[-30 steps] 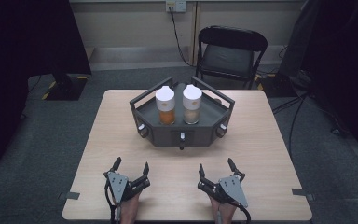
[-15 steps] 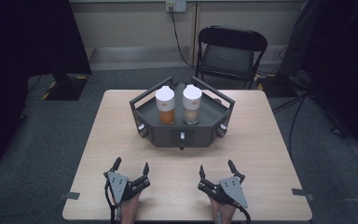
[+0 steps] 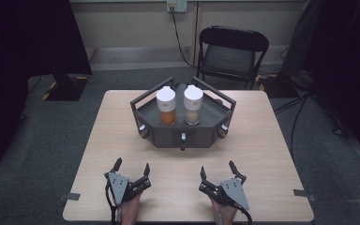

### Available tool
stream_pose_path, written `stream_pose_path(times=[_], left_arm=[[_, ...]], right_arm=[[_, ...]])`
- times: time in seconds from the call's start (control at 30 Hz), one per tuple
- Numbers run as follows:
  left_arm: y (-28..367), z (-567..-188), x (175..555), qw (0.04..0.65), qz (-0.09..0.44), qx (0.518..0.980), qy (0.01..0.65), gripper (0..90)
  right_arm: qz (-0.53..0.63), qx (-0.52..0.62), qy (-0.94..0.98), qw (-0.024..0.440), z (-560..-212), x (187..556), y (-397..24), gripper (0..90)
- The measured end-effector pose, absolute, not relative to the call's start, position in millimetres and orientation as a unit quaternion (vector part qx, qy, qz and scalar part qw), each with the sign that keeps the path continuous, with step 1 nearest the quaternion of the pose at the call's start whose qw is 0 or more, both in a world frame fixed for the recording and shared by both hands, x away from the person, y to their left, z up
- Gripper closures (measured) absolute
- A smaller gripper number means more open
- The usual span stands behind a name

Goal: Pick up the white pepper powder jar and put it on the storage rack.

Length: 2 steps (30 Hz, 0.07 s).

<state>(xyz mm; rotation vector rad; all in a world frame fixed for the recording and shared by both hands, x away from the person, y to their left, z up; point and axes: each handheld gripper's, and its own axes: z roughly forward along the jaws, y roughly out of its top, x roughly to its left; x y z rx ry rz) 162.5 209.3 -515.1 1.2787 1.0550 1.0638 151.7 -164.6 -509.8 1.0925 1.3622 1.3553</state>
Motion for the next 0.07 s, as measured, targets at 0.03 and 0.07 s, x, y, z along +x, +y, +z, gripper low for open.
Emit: stream_pose_path(times=[0.03,0.07], left_arm=[[209.3,-515.1,162.5,0.553,0.45,0.541,0.446,1.2],[209.3,-515.0,162.5,0.553,0.45,0.541,0.446,1.3]], right_arm=[[0.548,0.442,0.55,0.449,-509.9,151.7,-164.7,0.3],[0.549,0.442,0.55,0.449,-510.2,151.6,-164.8,0.3]])
